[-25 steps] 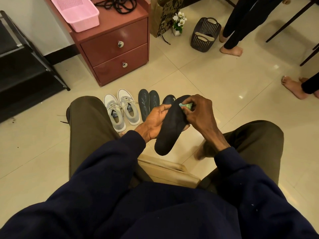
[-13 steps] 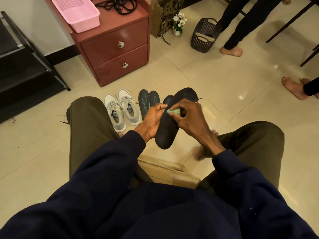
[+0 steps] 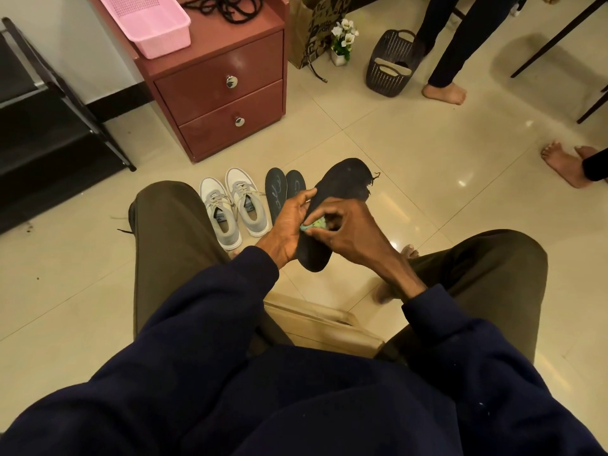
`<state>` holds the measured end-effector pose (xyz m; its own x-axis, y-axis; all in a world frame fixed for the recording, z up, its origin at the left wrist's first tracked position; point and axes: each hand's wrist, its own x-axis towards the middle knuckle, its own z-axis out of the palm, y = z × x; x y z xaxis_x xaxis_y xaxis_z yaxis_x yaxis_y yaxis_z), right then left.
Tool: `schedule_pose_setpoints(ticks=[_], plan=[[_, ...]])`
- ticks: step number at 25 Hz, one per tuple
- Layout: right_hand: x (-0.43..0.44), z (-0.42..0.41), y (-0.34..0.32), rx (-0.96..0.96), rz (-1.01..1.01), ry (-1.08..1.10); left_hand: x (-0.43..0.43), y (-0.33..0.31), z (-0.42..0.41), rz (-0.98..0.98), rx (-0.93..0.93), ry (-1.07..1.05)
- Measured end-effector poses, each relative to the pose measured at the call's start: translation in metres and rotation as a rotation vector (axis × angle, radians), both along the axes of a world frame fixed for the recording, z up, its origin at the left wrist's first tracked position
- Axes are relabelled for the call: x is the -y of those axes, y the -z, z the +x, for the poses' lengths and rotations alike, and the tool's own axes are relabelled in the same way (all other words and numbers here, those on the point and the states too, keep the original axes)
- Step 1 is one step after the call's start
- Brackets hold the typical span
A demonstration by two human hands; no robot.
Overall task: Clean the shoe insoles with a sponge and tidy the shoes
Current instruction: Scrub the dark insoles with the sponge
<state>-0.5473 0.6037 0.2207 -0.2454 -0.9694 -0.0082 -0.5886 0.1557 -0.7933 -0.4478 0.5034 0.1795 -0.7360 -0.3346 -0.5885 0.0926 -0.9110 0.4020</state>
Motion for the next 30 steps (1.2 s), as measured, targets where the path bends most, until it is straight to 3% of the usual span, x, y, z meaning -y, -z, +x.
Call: schedule_pose_setpoints(ticks=[5, 11, 16, 21, 23, 26, 28, 30], plan=[[0.0, -0.026, 0.008, -0.258, -0.087, 0.323, -0.006, -0.002, 0.001, 0.025, -0.02, 0.01], [0.001, 0.002, -0.005, -0.057, -0.011, -0.004, 0.0, -0.005, 0.001, 0.013, 0.035, -0.056], [0.002, -0.018, 0.009, -0.312, -0.084, 0.28, -0.005, -0.01, 0.001, 0.0, -0.007, -0.077], [0.0, 0.014, -0.007, -0.054, -0.045, 0.007, -0.003, -0.007, 0.0, 0.052, 0.036, -0.095], [0.004, 0.007, -0.005, -0.125, -0.07, 0.032, -0.003, -0.007, 0.0, 0.074, 0.025, -0.078], [0.005, -0.014, 0.005, -0.349, -0.078, 0.258, -0.006, -0.008, -0.002, 0.08, -0.034, -0.025], [0.003, -0.009, 0.005, -0.303, -0.09, 0.217, -0.005, -0.007, -0.002, 0.068, -0.029, -0.026], [0.001, 0.006, -0.004, -0.127, -0.035, 0.041, -0.001, -0.005, -0.001, 0.077, -0.028, -0.029]])
